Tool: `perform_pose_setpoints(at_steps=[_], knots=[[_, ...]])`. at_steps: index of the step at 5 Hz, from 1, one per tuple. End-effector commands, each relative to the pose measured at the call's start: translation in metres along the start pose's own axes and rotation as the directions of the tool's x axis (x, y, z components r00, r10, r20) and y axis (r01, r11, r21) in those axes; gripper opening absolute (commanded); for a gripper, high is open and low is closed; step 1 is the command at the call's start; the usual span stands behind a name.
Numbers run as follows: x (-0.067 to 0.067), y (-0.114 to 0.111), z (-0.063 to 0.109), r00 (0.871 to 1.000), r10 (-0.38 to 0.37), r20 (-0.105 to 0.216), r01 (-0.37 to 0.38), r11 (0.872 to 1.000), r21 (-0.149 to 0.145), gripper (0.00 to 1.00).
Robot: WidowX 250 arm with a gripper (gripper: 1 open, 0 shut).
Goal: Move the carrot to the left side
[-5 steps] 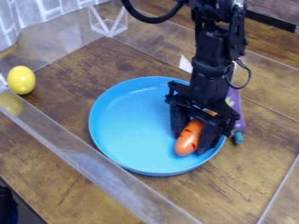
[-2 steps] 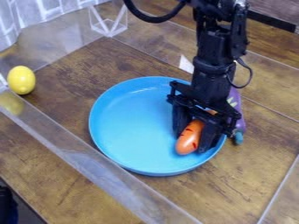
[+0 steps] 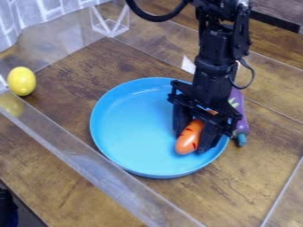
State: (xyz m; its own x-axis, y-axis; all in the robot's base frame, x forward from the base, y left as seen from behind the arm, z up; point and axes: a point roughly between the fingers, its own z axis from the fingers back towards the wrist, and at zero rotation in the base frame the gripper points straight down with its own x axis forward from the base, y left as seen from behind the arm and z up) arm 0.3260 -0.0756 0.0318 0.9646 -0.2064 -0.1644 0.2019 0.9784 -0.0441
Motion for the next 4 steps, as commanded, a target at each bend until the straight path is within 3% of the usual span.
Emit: perform_pose_setpoints(at_steps=[1,4], knots=[[0.007,0.004,0.047,0.992,0.004,0.123,-0.005,1.0,0.005,0.0],[0.001,0.015,0.08,0.987,0.021,0.16,-0.027,0.999,0.03,0.0]])
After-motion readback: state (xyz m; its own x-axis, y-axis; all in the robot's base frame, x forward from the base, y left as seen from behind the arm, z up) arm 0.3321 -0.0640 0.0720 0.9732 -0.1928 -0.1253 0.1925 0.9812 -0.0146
